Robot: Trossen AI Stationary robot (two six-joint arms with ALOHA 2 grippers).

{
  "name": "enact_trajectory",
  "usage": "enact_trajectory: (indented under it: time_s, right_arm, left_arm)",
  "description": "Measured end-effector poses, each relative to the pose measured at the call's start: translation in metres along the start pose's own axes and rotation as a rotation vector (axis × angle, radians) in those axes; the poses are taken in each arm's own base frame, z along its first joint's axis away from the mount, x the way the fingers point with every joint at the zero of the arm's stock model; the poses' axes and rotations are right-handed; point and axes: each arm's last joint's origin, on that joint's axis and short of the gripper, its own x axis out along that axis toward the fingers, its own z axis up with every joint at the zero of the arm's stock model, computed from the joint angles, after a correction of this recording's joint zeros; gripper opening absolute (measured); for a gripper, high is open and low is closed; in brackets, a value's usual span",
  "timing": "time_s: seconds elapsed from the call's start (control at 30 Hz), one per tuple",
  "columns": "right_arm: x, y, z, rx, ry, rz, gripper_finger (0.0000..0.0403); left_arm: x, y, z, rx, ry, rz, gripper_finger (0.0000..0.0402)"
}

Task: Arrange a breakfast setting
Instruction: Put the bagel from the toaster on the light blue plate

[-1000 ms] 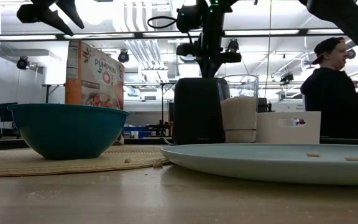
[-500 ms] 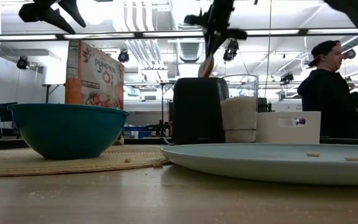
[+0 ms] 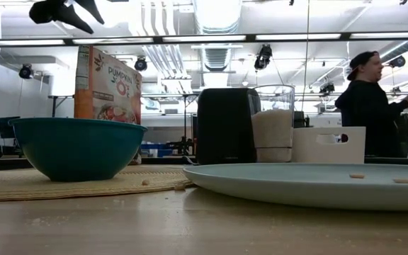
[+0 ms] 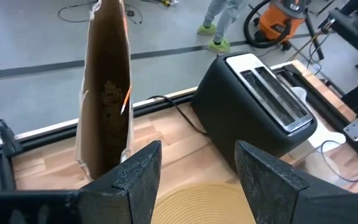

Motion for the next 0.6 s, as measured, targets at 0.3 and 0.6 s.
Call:
enact_trajectory:
  time_s: [0.3, 0.6]
  right_arm:
    - [0.039, 0.010, -0.098, 0.017, 0.192, -0.082, 0.0013]
    - [0.118, -0.013, -0.163, 0.094, 0.044, 0.104, 0.0013]
  left_arm:
    - [-0.006, -0.001, 0.007, -0.021, -0.067, -0.052, 0.0187]
    - [-0.015, 0.003, 0.009, -0.029, -0.091, -0.071, 0.0187]
